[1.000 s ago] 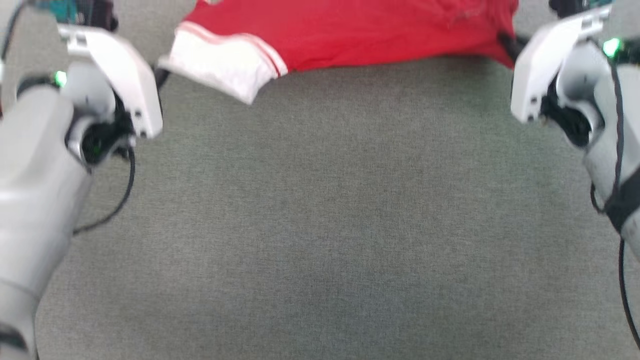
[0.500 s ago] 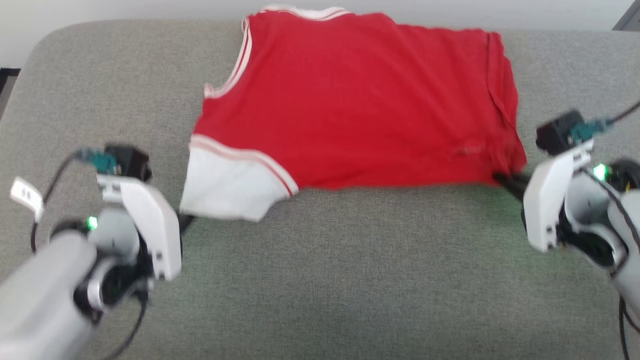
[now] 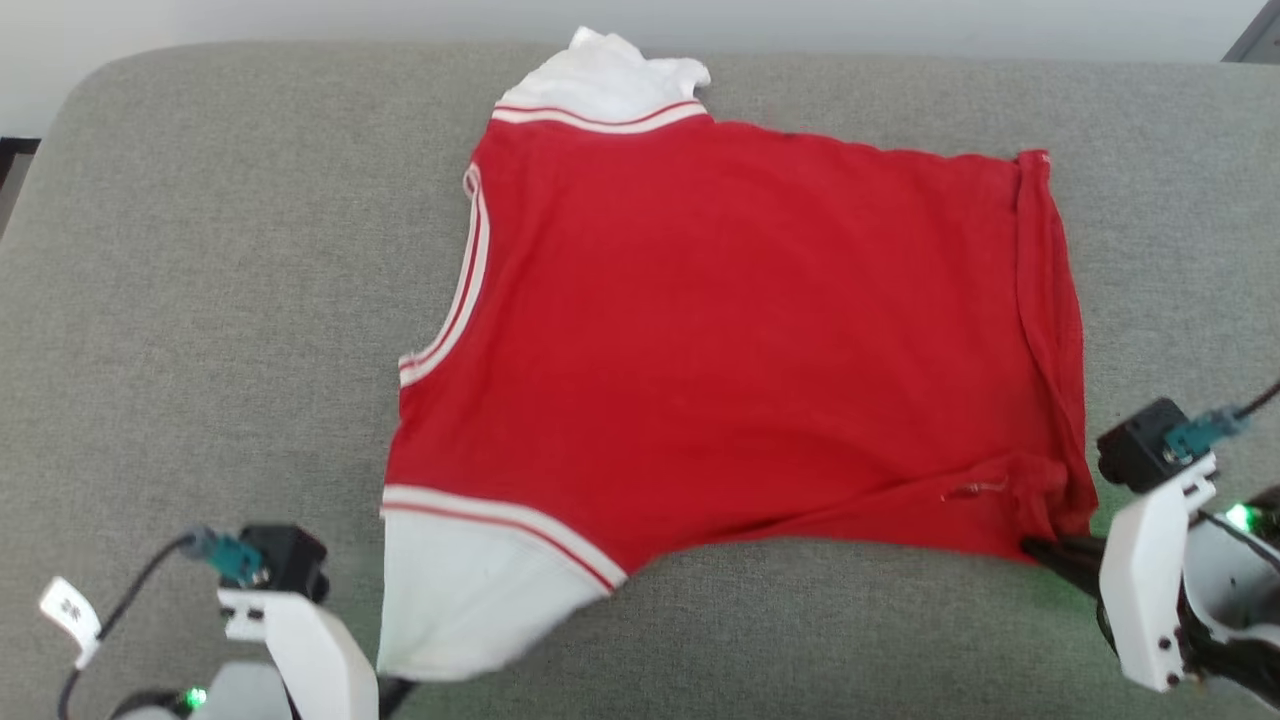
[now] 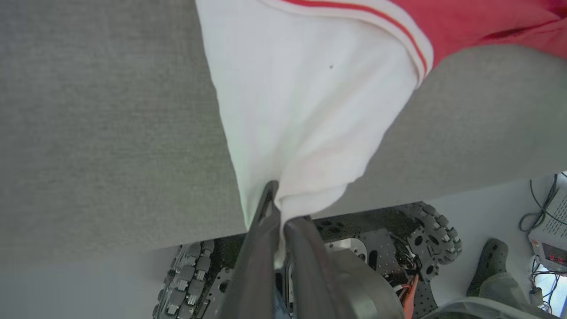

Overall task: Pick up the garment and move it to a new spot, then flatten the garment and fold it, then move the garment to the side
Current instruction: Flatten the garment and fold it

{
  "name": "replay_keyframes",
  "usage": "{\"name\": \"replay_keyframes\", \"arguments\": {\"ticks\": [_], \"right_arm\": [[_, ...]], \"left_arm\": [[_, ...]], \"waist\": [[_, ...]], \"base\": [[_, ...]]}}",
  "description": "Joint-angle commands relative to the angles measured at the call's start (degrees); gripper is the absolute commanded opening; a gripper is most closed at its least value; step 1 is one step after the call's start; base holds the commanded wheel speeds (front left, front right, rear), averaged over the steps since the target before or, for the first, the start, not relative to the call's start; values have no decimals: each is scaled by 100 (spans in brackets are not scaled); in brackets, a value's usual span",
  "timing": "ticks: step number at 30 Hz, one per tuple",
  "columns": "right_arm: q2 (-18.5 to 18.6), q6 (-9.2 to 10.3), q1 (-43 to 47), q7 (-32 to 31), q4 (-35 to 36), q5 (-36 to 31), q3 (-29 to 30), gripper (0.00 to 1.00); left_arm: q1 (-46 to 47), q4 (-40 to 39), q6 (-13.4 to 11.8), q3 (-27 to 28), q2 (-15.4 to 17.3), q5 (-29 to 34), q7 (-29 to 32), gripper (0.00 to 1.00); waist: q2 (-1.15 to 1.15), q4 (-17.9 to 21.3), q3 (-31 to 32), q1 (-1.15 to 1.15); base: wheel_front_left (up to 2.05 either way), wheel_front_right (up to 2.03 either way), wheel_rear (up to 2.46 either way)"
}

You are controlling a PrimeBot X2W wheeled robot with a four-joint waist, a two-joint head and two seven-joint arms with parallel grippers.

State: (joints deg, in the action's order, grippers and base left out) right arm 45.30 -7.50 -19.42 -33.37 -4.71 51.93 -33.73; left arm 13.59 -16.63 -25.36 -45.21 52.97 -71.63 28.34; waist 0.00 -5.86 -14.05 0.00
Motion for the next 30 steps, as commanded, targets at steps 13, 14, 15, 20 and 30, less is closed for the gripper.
{"name": "replay_keyframes", "arguments": {"ticks": [13, 14, 15, 20, 30], "right_arm": [[18, 2, 966, -235, 875, 87, 894, 0], [-26, 2, 957, -238, 910, 64, 989, 0], [-86, 2, 929, -244, 955, 25, 1094, 0], [-428, 2, 676, -271, 1153, -252, 1654, 0], [-1071, 2, -363, -457, 936, -1084, 2024, 0]], "left_arm": [[-48, -841, -384, 223, 484, 84, -17, 0], [65, -869, -356, 303, 548, 144, -30, 0], [203, -885, -343, 392, 632, 225, -53, 0], [1094, -762, -15, 696, 892, 700, 27, 0], [3151, 792, 1076, 567, 133, 1434, 415, 0]], "waist": [[0, 68, -230, 0], [0, 77, -249, 0], [0, 91, -267, 0], [0, 169, -398, 0], [0, 379, -842, 0]], "base": [[0, 0, 0], [0, 0, 0], [0, 0, 0], [0, 0, 0], [0, 0, 0]]}}
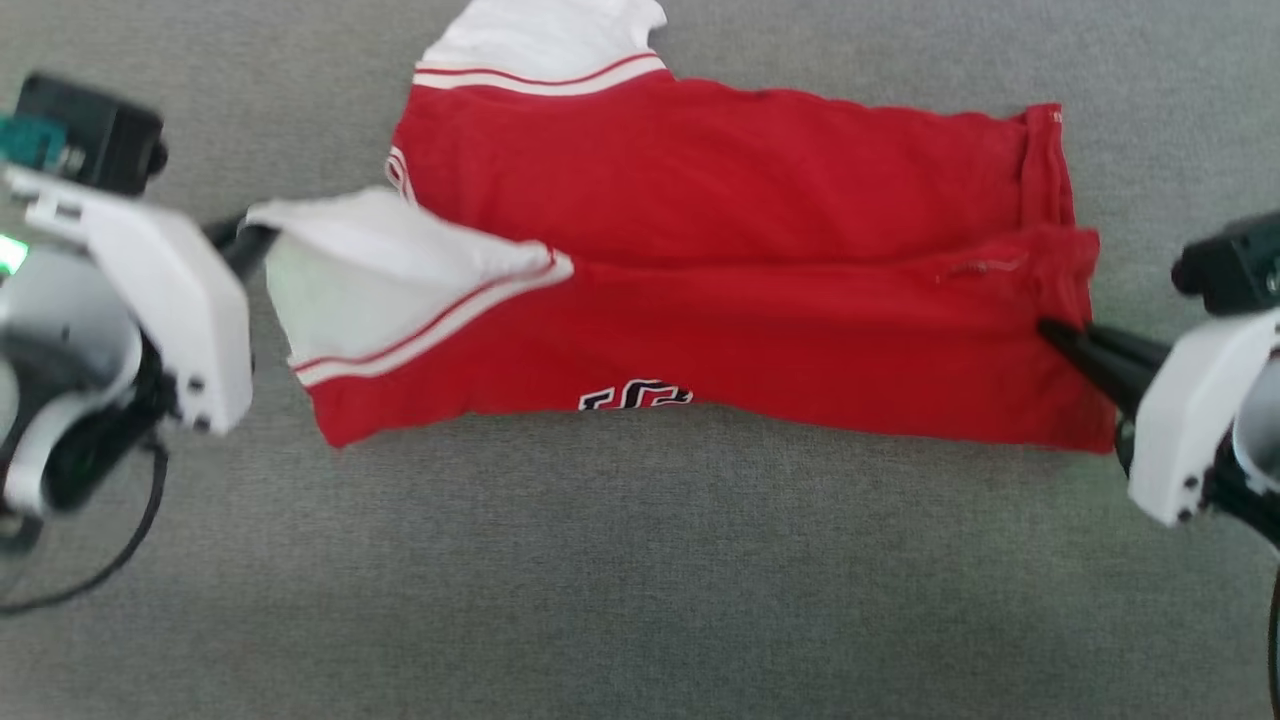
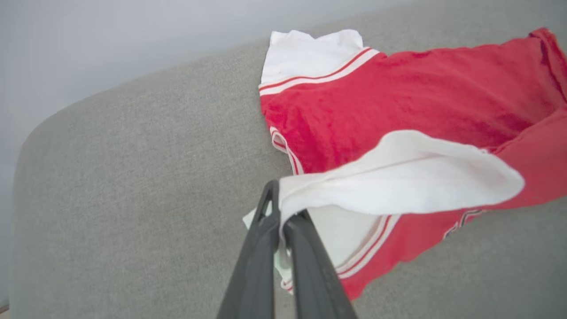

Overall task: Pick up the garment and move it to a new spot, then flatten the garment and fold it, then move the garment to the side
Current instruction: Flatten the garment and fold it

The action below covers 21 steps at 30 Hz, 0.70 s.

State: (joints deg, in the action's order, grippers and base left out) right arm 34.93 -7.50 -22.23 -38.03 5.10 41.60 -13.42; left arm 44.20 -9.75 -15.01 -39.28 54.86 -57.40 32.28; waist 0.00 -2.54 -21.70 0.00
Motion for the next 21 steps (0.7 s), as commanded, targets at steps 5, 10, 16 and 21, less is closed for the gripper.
{"name": "replay_keyframes", "arguments": {"ticks": [5, 10, 16, 21], "right_arm": [[-322, 2, -722, 56, -668, -272, -221, 0], [-549, 3, -1157, 107, -1266, -409, -440, 0], [-809, 3, -1568, -122, -2134, -598, -759, 0], [-903, 3, -1742, -157, -2366, -543, -864, 87]], "left_arm": [[724, 1488, 567, -270, -746, 10, 184, 0], [987, 2564, 910, -411, -1226, -109, 267, 0], [1207, 3892, 1260, -615, -1784, -226, 483, 0], [1393, 4459, 1401, -562, -2001, -274, 339, 80]], "waist": [[0, 130, -264, 0], [0, 198, -392, 0], [0, 260, -484, 0], [0, 252, -420, 0]], "base": [[0, 0, 0], [0, 0, 0], [0, 0, 0], [0, 0, 0]]}}
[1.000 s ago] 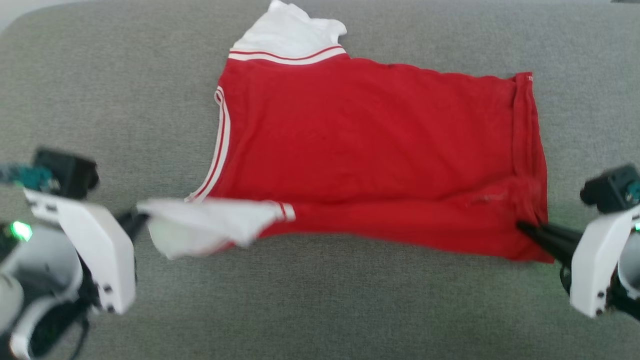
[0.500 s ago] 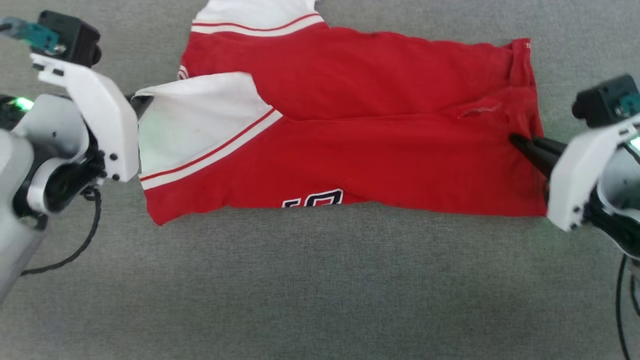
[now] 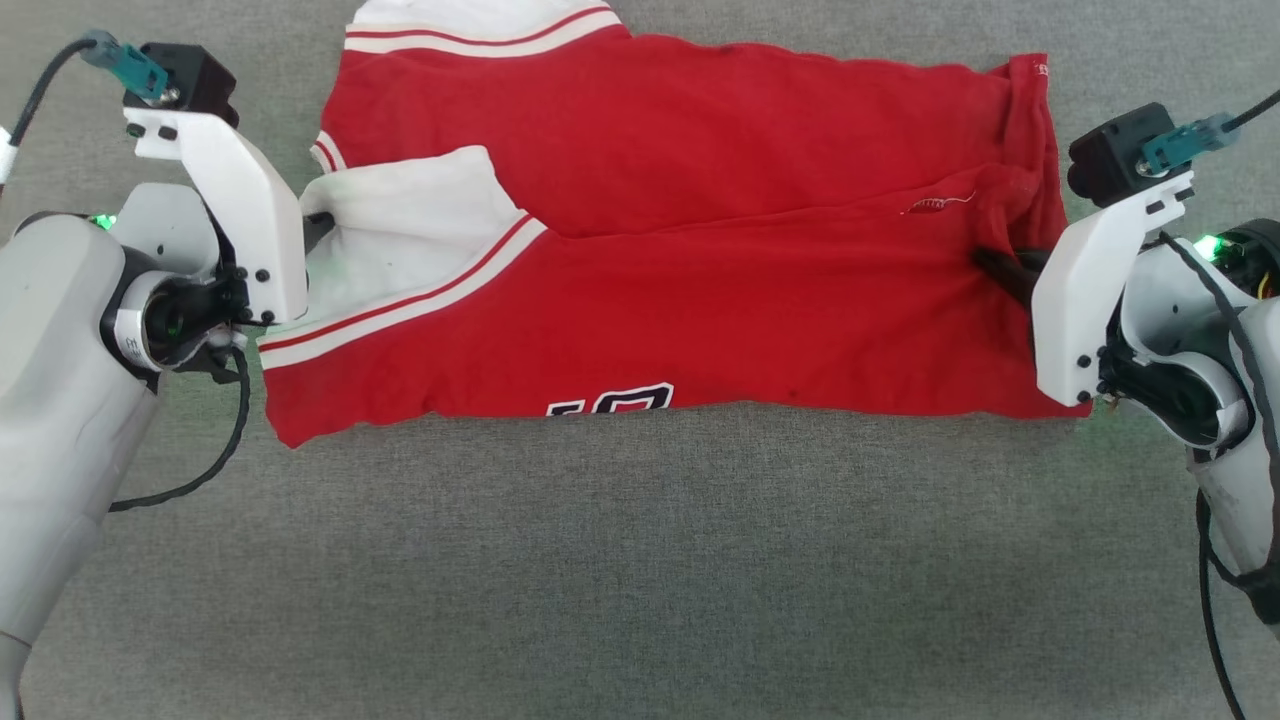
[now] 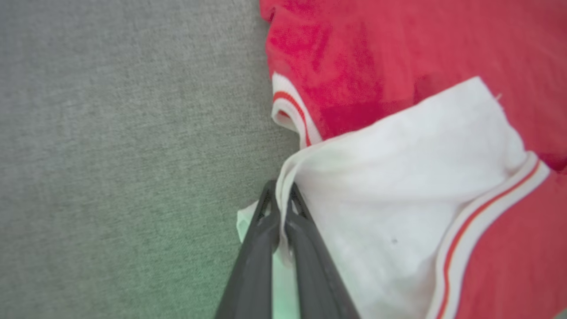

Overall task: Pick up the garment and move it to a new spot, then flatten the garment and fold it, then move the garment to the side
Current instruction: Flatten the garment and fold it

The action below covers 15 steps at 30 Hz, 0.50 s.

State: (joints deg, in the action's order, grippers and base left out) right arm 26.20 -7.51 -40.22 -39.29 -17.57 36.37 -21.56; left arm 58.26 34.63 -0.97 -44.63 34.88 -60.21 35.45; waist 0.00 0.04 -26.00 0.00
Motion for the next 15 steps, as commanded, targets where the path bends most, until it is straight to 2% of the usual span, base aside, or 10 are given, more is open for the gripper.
{"name": "replay_keyframes", "arguments": {"ticks": [1, 3, 8, 12, 15], "right_arm": [[-47, 4, 71, 16, -94, 47, 5, 100], [9, 4, 122, 105, -1, 48, 97, 100], [20, 3, 450, 570, 438, -30, 563, 100], [-96, 3, 855, 1099, 891, -216, 1099, 100], [-252, 3, 1190, 1478, 1241, -434, 1518, 100]], "left_arm": [[13, 55, 13, 6, -8, -5, -34, 100], [49, 38, 25, 10, 37, 44, -105, 100], [-129, -302, -211, 112, 196, -36, -112, 100], [-378, -877, -502, 119, 488, -47, 53, 100], [-715, -1413, -822, 128, 673, -153, 211, 100]], "waist": [[0, -15, 45, 0], [0, -46, 126, 0], [0, -114, 329, 0], [0, -140, 505, 0], [0, -142, 621, 0]], "base": [[0, 0, 0], [0, 0, 0], [0, 0, 0], [0, 0, 0], [0, 0, 0]]}}
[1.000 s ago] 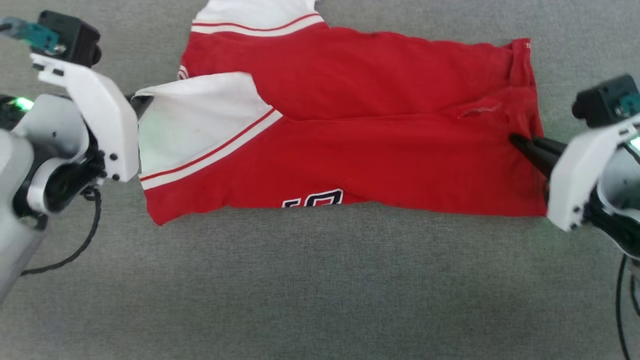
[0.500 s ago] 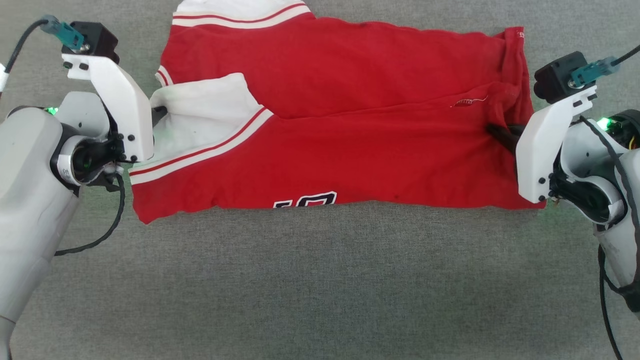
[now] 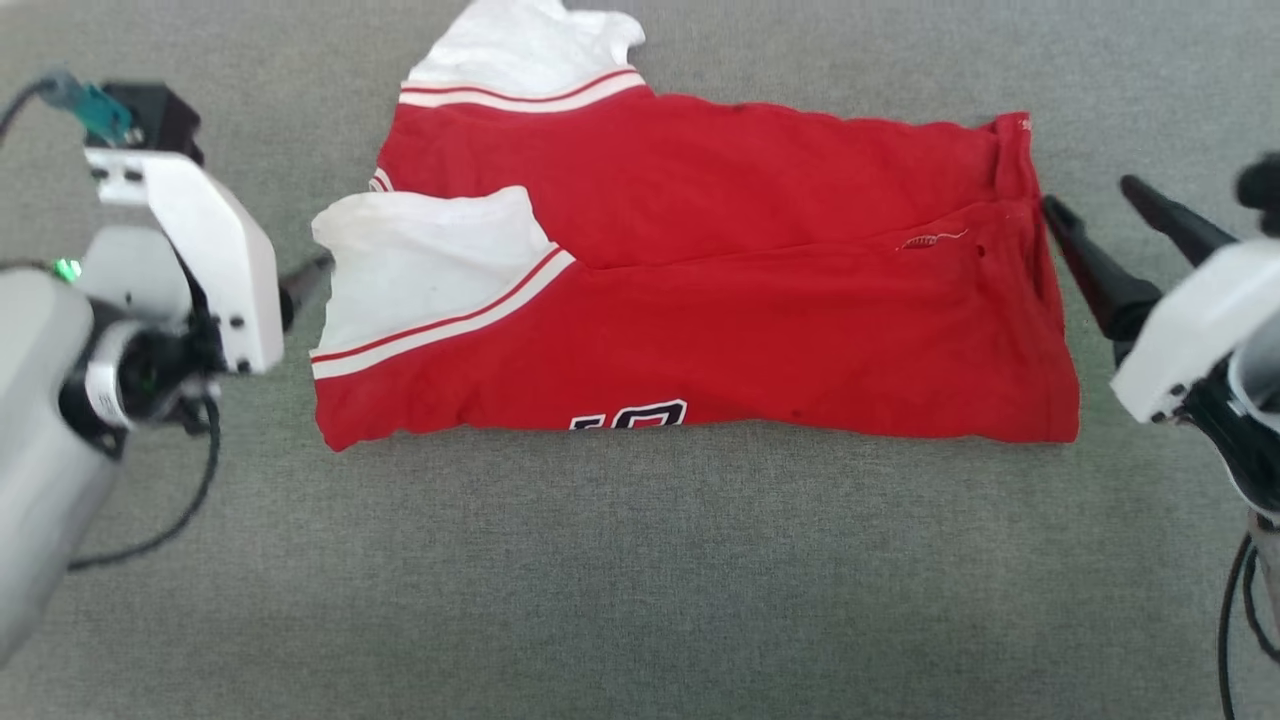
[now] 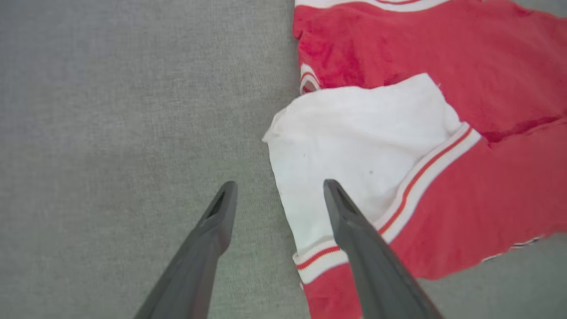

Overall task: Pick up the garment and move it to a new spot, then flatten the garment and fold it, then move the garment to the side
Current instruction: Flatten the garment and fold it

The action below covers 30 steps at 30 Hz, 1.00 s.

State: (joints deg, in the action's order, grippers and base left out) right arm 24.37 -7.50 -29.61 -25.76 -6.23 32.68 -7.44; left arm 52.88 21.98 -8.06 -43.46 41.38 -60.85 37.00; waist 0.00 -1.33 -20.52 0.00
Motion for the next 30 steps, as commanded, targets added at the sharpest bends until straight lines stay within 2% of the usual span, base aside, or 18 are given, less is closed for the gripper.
{"name": "replay_keyframes", "arguments": {"ticks": [1, 5, 8, 13, 18, 22, 26, 27, 28, 30], "right_arm": [[-150, 2, 238, 241, 209, -157, 251, 100], [-479, 2, 654, 512, 620, -473, 775, 100], [-738, 2, 945, 472, 936, -578, 1110, 100], [-1107, 2, 1352, 295, 1373, -618, 1438, 100], [-1319, 2, 1563, 124, 1561, -603, 1525, 100], [-1407, 2, 1712, -188, 1557, -626, 1489, 100], [-1424, 2, 1793, -621, 1406, -712, 1475, 100], [-1443, 2, 1795, -747, 1363, -712, 1450, 100], [-1455, 2, 1785, -876, 1315, -712, 1433, 100], [-1472, 2, 1742, -1142, 1210, -706, 1387, 100]], "left_arm": [[-303, -331, -241, 31, 98, -146, 106, 100], [-815, -1114, -713, 67, 367, -306, 285, 100], [-1163, -1644, -1031, 102, 555, -415, 328, 100], [-1557, -2138, -1335, 146, 718, -519, 275, 100], [-1722, -1938, -1406, 186, 655, -568, 166, 100], [-1699, -1400, -1250, 220, 502, -645, 34, 100], [-1650, -814, -1035, 44, 282, -659, 147, 99], [-1645, -676, -975, 3, 214, -677, 180, 45], [-1627, -546, -917, -35, 139, -706, 227, 0], [-1586, -387, -826, -92, 16, -704, 251, 0]], "waist": [[0, 5, 110, 0], [0, 55, 183, 0], [0, 98, 188, 0], [0, 191, 134, 0], [0, 288, 53, 0], [0, 390, -26, 0], [0, 440, -81, 0], [0, 452, -98, 0], [0, 454, -112, 0], [0, 451, -142, 0]], "base": [[0, 0, 0], [0, 0, 0], [0, 0, 0], [0, 0, 0], [0, 0, 0], [0, 0, 0], [0, 0, 0], [0, 0, 0], [0, 0, 0], [0, 0, 0]]}}
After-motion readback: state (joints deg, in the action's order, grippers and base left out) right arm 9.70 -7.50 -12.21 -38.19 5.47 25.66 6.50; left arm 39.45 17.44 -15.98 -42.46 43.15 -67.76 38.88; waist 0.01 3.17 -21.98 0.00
